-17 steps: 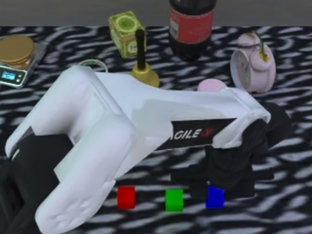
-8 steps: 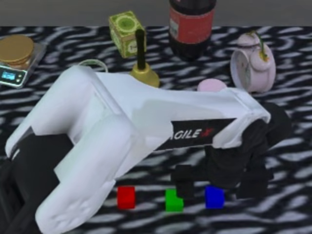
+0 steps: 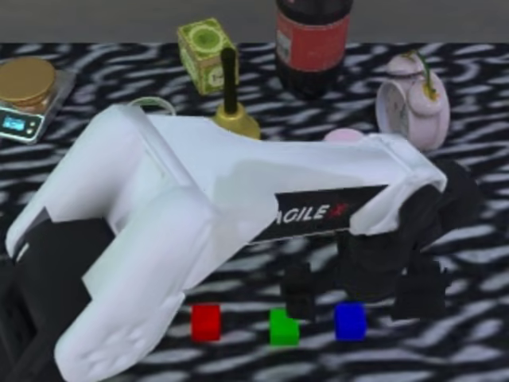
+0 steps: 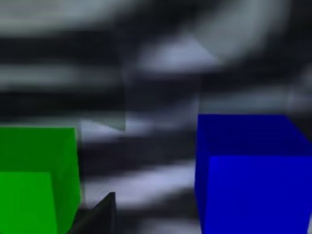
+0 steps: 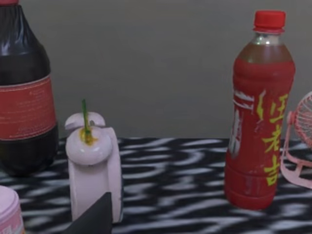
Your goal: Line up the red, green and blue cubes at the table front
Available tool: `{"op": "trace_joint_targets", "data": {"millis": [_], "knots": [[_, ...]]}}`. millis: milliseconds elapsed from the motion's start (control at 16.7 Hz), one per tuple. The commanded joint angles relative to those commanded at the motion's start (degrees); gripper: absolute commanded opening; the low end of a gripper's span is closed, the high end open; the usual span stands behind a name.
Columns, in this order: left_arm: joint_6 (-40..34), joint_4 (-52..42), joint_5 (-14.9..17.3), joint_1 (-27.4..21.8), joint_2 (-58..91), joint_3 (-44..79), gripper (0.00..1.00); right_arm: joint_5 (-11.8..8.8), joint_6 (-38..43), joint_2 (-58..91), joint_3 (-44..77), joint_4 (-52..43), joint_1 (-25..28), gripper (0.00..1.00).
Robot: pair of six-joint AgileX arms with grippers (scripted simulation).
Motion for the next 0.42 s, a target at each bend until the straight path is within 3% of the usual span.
{"op": "trace_joint_targets", "data": {"millis": [420], "knots": [[-0.26, -11.07, -0.04, 0.96, -3.36, 7.46, 1.0, 0.0, 0.0, 0.0, 0.0, 0.0, 0.0, 1.0]]}}
